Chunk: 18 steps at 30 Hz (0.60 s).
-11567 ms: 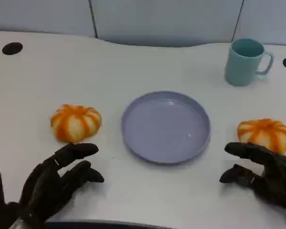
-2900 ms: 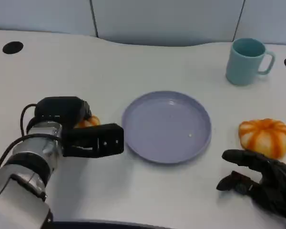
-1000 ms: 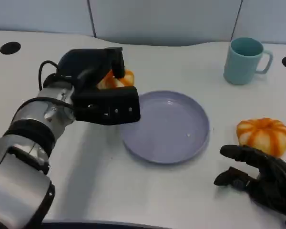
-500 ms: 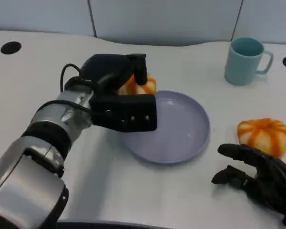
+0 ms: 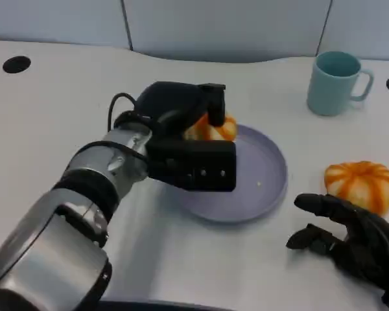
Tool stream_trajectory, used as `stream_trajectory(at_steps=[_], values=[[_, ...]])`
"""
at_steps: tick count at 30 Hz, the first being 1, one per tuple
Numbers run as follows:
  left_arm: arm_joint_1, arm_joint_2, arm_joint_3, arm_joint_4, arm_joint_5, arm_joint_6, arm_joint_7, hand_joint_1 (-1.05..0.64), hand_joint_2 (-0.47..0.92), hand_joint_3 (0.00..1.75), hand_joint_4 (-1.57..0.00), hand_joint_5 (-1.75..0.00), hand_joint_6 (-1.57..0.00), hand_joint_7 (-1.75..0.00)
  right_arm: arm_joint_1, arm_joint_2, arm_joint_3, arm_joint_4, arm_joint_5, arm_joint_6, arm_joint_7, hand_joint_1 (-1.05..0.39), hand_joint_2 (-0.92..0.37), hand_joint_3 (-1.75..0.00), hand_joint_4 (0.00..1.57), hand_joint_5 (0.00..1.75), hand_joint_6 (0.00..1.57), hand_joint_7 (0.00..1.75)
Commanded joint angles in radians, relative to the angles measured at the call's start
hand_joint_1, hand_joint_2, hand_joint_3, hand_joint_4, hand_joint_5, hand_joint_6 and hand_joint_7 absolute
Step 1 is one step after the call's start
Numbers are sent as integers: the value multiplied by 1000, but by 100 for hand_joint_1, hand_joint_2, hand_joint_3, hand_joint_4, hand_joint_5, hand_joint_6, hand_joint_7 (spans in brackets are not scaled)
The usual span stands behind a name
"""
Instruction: Grasp the bread from the table and place it into the plate.
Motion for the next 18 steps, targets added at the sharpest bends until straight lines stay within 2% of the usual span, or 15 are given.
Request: stream_trajectory(at_steps=[1, 13, 18], values=[[-20, -29, -19, -2, 13, -10, 0, -26, 47, 131, -99, -175, -74, -175, 46, 7, 20, -56, -8, 59, -38, -37, -92, -14, 52, 132, 63, 77], [-14, -47, -35, 3, 15, -12, -29, -26, 49, 132, -97, -175, -74, -175, 60, 12, 26, -78, -2, 62, -44, -37, -92, -13, 52, 132, 60, 81], [-11, -51, -48, 6, 22, 0, -24, -25, 45, 128, -98, -175, -75, -175, 59, 14, 26, -75, -2, 57, -40, -38, -92, -13, 53, 132, 61, 81]])
